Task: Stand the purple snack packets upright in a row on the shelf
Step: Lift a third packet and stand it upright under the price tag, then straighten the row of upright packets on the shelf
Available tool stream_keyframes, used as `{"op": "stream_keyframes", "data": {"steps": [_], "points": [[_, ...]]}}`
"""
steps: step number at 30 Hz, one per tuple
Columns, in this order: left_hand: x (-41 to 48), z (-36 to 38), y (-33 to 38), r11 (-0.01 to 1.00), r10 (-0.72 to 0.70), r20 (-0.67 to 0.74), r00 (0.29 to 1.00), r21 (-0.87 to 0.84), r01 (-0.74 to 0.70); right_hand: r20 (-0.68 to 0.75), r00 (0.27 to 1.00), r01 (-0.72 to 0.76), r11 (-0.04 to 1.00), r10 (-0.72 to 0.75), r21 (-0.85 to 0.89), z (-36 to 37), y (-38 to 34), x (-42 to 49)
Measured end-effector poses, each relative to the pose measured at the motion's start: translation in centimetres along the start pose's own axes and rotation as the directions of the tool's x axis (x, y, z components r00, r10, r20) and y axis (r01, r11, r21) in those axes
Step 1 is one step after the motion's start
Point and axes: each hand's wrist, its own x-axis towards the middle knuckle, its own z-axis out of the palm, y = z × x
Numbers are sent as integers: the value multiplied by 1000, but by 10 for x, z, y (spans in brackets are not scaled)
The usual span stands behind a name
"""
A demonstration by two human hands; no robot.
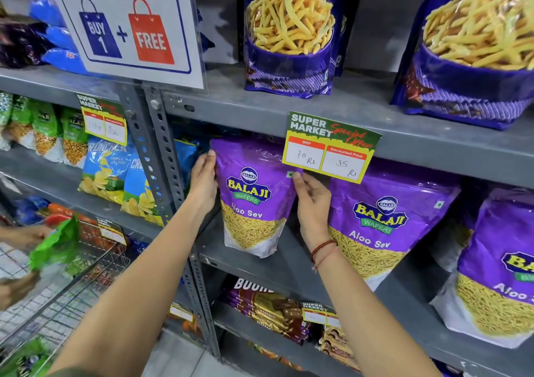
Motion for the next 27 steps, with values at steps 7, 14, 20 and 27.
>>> {"op": "stream_keyframes", "data": {"steps": [7,14,20,27], "points": [[-8,-14,-6,992,-56,36,998,115,52,75,995,-66,998,64,22,-11,9,-5],[-51,-40,-83,922,-246,-63,967,292,254,250,897,-313,924,364,-221,-33,70,-41],[-65,-50,-114,858,-257,-120,959,429,284,212,901,-251,853,379,-458,-27,88,-57],[-101,-28,-113,832,108,-176,978,555,8,176,916,-257,865,360,-432,-48,74,-70]]}}
